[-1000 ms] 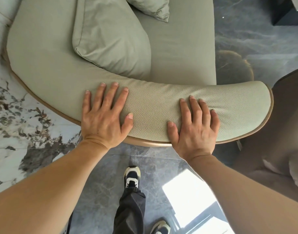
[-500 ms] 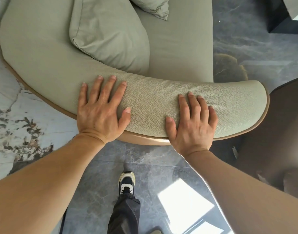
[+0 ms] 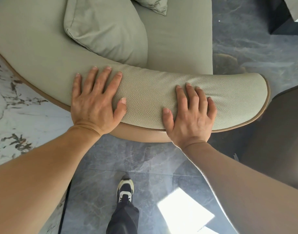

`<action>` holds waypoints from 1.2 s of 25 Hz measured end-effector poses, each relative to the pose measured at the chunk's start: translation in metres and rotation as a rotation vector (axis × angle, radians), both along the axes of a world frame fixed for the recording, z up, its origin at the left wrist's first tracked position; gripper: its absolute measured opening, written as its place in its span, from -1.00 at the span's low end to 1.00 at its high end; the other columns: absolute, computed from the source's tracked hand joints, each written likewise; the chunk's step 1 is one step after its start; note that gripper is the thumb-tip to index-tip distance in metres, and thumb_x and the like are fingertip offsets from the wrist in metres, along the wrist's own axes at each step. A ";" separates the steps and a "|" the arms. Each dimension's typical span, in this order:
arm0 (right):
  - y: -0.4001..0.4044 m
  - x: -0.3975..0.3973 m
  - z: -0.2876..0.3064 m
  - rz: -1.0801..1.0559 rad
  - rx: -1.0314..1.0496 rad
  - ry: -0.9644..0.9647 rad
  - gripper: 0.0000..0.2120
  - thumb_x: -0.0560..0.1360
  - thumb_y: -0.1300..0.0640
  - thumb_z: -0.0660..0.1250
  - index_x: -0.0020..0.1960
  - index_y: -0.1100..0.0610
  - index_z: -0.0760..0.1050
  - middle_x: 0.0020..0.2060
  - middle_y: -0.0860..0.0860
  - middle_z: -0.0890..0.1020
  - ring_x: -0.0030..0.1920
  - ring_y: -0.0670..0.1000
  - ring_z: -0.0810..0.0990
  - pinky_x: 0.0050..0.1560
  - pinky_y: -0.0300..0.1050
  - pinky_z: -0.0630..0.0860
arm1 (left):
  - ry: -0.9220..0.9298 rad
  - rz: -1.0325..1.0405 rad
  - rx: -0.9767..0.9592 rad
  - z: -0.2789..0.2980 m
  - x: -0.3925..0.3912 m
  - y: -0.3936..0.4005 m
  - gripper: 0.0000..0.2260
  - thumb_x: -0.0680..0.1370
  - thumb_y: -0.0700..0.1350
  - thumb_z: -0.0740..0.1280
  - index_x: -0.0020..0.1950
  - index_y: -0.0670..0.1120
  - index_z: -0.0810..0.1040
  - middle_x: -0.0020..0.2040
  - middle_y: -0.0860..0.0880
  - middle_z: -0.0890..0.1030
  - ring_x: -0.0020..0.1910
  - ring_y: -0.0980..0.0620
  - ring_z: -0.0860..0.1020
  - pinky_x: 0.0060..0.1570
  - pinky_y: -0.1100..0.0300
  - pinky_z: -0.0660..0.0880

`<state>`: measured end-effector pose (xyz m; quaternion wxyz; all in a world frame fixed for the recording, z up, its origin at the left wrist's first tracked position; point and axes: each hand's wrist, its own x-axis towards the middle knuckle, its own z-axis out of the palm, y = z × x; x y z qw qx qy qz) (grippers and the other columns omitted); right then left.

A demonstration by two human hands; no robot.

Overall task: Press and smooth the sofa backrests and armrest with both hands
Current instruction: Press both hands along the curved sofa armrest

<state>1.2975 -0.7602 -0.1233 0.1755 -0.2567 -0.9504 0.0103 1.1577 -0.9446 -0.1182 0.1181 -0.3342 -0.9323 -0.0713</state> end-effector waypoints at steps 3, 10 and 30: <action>0.012 -0.016 -0.001 0.004 0.005 0.006 -0.37 0.53 -0.24 0.00 0.41 0.11 0.39 0.37 0.12 0.45 0.40 0.22 0.35 0.36 0.28 0.21 | 0.006 0.005 0.010 -0.001 -0.015 0.013 -0.44 0.52 0.15 0.07 0.50 -0.01 0.30 0.50 -0.12 0.33 0.48 -0.22 0.23 0.45 -0.26 0.02; 0.040 -0.053 0.000 0.000 -0.002 0.004 -0.37 0.52 -0.24 0.00 0.42 0.11 0.39 0.38 0.12 0.45 0.41 0.21 0.34 0.38 0.27 0.18 | 0.027 0.012 0.032 -0.003 -0.051 0.041 -0.45 0.53 0.15 0.05 0.49 -0.01 0.32 0.49 -0.12 0.35 0.47 -0.23 0.25 0.44 -0.25 0.03; 0.043 -0.060 0.009 -0.021 -0.023 -0.100 -0.38 0.54 -0.23 0.00 0.45 0.10 0.35 0.40 0.10 0.43 0.42 0.20 0.32 0.39 0.27 0.19 | -0.129 0.005 -0.084 0.009 -0.060 0.047 -0.42 0.53 0.18 0.01 0.51 -0.01 0.26 0.52 -0.12 0.29 0.50 -0.22 0.19 0.46 -0.28 -0.01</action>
